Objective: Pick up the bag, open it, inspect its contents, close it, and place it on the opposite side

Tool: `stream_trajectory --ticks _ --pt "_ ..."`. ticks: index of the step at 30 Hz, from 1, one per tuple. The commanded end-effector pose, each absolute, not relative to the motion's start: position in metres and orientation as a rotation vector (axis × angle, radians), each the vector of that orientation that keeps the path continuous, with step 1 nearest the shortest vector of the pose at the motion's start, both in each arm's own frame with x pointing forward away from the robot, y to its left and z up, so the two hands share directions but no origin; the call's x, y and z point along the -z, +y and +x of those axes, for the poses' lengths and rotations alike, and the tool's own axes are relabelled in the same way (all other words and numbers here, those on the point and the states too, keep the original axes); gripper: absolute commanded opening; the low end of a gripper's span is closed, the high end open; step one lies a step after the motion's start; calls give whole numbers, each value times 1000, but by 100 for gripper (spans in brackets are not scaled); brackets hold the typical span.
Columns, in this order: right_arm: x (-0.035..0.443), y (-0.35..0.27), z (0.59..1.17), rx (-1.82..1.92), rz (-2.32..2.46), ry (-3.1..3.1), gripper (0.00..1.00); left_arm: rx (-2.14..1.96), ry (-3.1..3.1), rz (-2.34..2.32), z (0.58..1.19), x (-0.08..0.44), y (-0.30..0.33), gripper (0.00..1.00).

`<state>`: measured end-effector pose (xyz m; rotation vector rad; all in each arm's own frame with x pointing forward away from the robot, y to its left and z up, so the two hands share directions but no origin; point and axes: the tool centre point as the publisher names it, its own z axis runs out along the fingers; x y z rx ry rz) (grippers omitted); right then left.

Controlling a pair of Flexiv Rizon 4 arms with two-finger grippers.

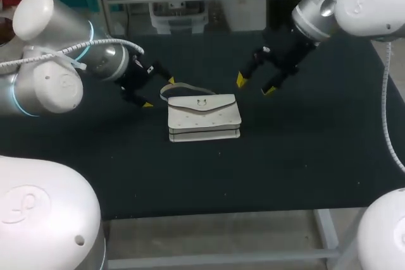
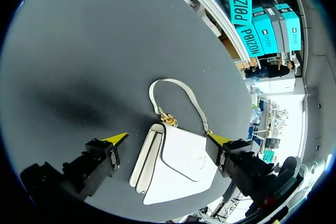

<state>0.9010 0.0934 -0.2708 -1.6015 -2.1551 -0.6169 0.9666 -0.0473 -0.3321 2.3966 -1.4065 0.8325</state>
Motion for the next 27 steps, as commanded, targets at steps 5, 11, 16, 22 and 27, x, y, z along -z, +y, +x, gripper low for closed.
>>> stream_trajectory --ticks 5,11,16,22,27 --pt "277 106 929 713 -1696 -2086 100 -939 -1450 2328 968 338 -54 100" --pt "289 112 951 582 -1693 -1976 100 -982 -1542 2224 969 339 -65 100" --pt "300 115 953 533 -1711 -1886 100 -934 -1552 2205 971 340 -66 100" --pt "316 122 949 520 -1684 -1803 100 -907 -1548 2148 973 343 -62 98" --pt "327 133 941 514 -1662 -1759 100 -865 -1543 2066 972 346 -60 89"
